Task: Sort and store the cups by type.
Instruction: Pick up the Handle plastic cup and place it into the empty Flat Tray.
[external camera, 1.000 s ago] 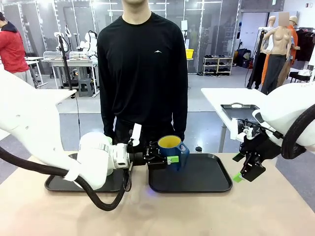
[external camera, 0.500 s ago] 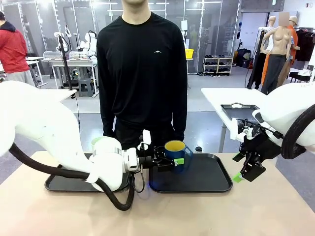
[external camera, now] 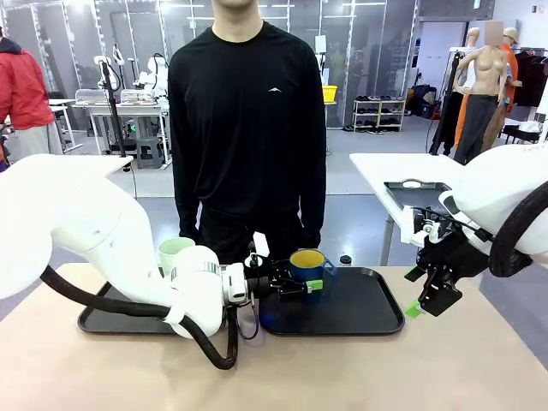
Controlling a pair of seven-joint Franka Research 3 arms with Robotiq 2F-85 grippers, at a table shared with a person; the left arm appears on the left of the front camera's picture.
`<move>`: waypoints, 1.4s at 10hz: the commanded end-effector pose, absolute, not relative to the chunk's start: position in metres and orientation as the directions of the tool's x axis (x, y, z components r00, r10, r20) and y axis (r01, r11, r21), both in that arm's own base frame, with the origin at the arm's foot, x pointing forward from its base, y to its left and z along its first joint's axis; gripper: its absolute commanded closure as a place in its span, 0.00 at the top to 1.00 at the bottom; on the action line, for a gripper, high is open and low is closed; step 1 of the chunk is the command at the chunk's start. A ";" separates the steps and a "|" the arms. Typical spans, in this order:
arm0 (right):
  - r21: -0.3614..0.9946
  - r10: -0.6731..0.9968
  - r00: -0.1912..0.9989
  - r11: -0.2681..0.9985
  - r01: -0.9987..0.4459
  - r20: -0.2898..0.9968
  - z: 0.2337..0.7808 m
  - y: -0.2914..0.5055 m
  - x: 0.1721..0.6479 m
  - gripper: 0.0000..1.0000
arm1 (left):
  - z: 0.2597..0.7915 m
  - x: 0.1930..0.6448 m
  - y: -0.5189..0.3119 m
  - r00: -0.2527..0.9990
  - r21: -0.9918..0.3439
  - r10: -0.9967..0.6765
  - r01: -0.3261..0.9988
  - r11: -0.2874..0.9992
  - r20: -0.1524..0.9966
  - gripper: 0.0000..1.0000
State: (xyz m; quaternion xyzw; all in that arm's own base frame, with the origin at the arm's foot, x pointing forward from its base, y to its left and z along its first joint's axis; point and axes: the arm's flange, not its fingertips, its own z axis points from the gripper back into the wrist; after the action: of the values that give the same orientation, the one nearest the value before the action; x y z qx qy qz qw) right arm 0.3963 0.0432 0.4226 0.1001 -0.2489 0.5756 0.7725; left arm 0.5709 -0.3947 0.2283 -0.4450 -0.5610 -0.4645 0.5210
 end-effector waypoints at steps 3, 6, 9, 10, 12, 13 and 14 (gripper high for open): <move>-0.132 0.840 0.236 0.338 -0.932 0.489 0.422 0.046 0.395 1.00 | 0.216 0.570 -0.391 -0.082 0.075 0.026 0.976 0.203 0.996 0.78; -0.132 0.840 0.236 0.338 -0.932 0.489 0.422 0.046 0.395 1.00 | 0.208 0.572 -0.389 -0.061 0.055 0.021 0.978 0.203 0.998 0.78; -0.132 0.840 0.236 0.338 -0.932 0.489 0.422 0.046 0.395 1.00 | 0.198 0.573 -0.388 -0.046 0.040 0.025 0.979 0.201 0.999 0.78; -0.132 0.840 0.236 0.338 -0.932 0.489 0.422 0.046 0.395 1.00 | 0.196 0.572 -0.388 -0.045 0.041 0.020 0.979 0.201 0.999 0.78; -0.132 0.840 0.236 0.338 -0.932 0.489 0.422 0.046 0.395 1.00 | 0.193 0.572 -0.389 -0.051 0.047 0.014 0.980 0.195 0.999 0.78; -0.132 0.840 0.236 0.338 -0.932 0.489 0.422 0.046 0.395 1.00 | 0.192 0.571 -0.390 -0.049 0.045 0.014 0.981 0.189 0.999 0.78; -0.132 0.840 0.236 0.338 -0.932 0.489 0.422 0.046 0.395 1.00 | 0.191 0.572 -0.390 -0.037 0.034 0.011 0.982 0.187 0.999 0.82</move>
State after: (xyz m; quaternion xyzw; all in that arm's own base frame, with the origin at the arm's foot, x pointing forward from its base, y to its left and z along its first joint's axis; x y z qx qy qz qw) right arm 0.3963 0.0432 0.4226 0.1001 -0.2489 0.5756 0.7725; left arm 0.5715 -0.3871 0.2066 -0.4492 -0.5539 -0.4531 0.5349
